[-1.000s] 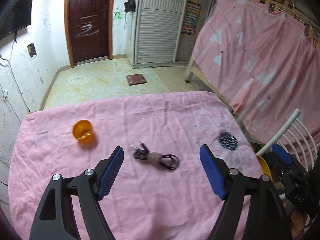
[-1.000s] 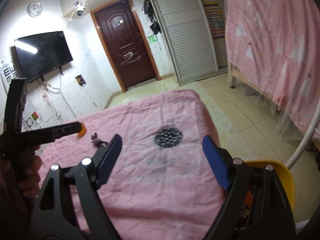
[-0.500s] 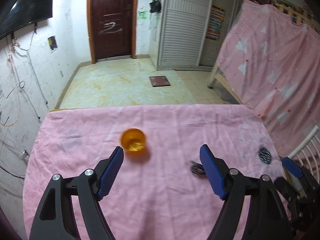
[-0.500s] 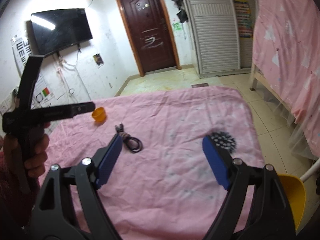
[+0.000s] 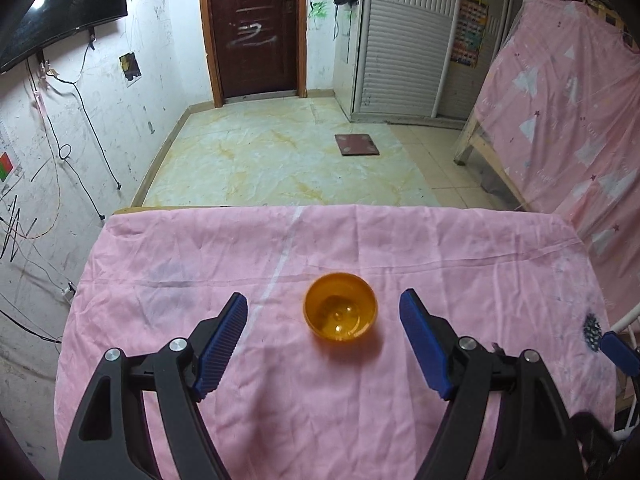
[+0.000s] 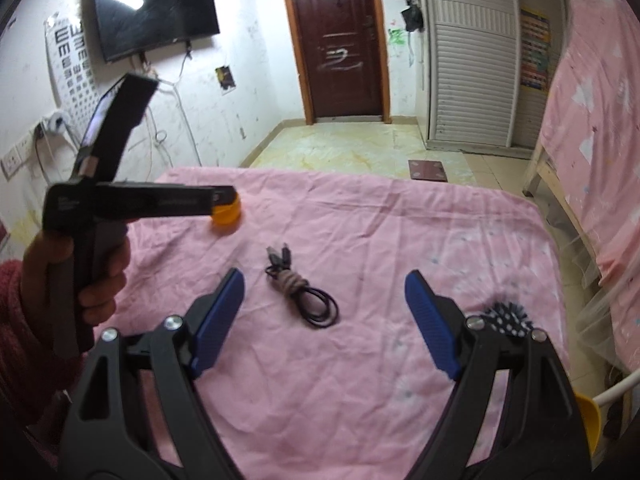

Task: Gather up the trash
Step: 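Grasp the orange cup with the left tool while the right tool grasps the black cable, then carry the orange cup and black cable to the yellow bin and open both tools over it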

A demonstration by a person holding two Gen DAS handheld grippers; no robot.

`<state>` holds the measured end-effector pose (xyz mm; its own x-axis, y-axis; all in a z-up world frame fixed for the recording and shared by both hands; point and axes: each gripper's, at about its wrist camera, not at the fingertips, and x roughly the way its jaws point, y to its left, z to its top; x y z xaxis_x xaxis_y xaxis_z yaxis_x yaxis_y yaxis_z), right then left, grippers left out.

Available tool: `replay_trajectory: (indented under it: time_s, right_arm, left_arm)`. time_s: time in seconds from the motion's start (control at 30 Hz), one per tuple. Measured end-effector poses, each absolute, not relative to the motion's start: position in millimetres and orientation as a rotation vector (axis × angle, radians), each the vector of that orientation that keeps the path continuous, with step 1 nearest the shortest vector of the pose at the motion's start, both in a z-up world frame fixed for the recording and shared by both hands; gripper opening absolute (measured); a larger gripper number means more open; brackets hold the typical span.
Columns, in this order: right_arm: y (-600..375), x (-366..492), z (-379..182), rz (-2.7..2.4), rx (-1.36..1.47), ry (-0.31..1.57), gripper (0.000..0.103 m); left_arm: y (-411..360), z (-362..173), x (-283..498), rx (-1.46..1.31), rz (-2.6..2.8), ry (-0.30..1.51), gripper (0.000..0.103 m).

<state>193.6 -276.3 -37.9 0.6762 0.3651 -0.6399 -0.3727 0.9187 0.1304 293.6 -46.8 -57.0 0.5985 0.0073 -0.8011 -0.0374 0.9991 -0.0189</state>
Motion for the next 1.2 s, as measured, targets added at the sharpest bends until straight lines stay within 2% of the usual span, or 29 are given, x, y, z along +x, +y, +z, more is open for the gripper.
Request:
replay_trajectory:
  time_s: [0.3,0.33,0.37,0.4,0.5,0.63,0.8,0.93,1.0,1.03,1.2]
  right_arm:
    - [-239,214,-51,0.478,-0.129,0.785,0.079]
    - [-236,216,-54,0.477,-0.143,0.792,0.078]
    - [-232,218,-56,0.475,-0.162,0.800,0.071]
    - [-229,219,-59,0.477,-0.177,0.810,0.066]
    - [-224,225,-64,0.474,-0.199,0.831,0.064]
    - [-222,230,-67,0.470,-0.205,0.847,0.060]
    - [-218,235,-70,0.458,-0.213,0.862,0.058]
    - [-215,239,-74,0.454,-0.232,0.879,0.044]
    - [-214,239,-75,0.452,-0.231,0.873,0.028]
    - [-214,240,-74,0.442,-0.233,0.868,0.025]
    - [-217,240,-72,0.423,-0.214,0.856,0.021]
  left_arm:
    - [-38,-72,318,-0.047,0.042,0.988,0.070]
    - [-37,-74,319,-0.055,0.035,0.996,0.068]
    - [-36,-76,321,-0.071,0.017,1.011,0.062]
    - [-36,-77,322,-0.075,0.012,1.017,0.062]
    - [-35,-77,323,-0.058,0.012,1.007,0.047]
    - [-39,-77,321,-0.036,0.004,1.001,0.034]
    - [-46,-74,316,-0.044,-0.010,0.996,0.034]
    - [-46,-71,312,-0.052,-0.002,0.982,0.034]
    - [-45,-69,309,-0.050,0.004,0.970,0.034]
    - [-45,-68,308,-0.050,0.004,0.967,0.034]
    - [-47,-63,298,-0.054,0.009,0.952,0.034]
